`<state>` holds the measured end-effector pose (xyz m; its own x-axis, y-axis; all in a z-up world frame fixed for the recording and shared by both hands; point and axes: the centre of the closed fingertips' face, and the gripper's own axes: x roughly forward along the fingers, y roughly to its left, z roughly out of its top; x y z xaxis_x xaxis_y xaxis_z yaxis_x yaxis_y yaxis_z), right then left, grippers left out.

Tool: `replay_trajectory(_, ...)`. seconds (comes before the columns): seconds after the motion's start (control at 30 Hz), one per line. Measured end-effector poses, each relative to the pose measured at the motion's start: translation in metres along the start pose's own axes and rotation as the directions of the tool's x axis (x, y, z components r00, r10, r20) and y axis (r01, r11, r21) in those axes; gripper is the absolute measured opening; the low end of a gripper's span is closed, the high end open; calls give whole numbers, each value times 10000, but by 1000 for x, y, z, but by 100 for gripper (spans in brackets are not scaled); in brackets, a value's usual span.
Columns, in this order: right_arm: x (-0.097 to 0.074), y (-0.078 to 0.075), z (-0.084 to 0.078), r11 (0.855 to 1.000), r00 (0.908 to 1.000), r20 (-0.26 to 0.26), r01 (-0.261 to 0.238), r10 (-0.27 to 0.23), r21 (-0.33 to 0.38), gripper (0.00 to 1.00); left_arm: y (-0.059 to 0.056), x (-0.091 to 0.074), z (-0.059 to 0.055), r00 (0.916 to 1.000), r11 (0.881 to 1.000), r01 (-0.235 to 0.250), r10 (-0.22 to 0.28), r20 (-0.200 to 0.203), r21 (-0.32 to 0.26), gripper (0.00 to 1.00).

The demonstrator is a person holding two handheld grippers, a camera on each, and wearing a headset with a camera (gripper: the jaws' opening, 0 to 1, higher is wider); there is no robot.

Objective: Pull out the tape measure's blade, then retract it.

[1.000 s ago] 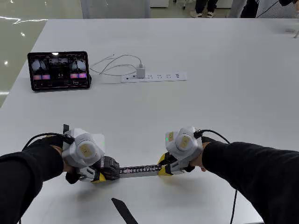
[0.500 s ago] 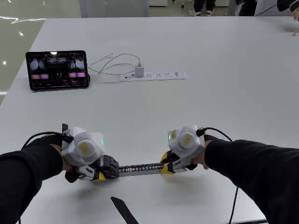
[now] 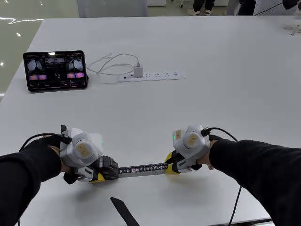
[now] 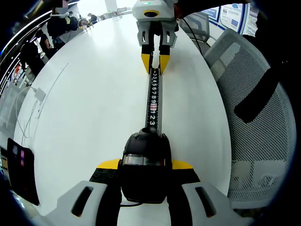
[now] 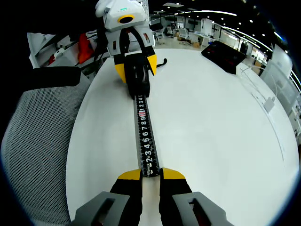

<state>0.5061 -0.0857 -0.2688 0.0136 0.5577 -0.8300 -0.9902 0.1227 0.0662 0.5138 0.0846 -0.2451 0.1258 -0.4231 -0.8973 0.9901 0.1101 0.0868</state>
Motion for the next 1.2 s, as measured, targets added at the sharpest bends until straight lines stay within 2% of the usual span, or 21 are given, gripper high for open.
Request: replay_trajectory(1.2,-19,-5,-26,9994,9996,-137,238,-235,247,8,0,1,0,10000,10000,-28,28,23,-4,32)
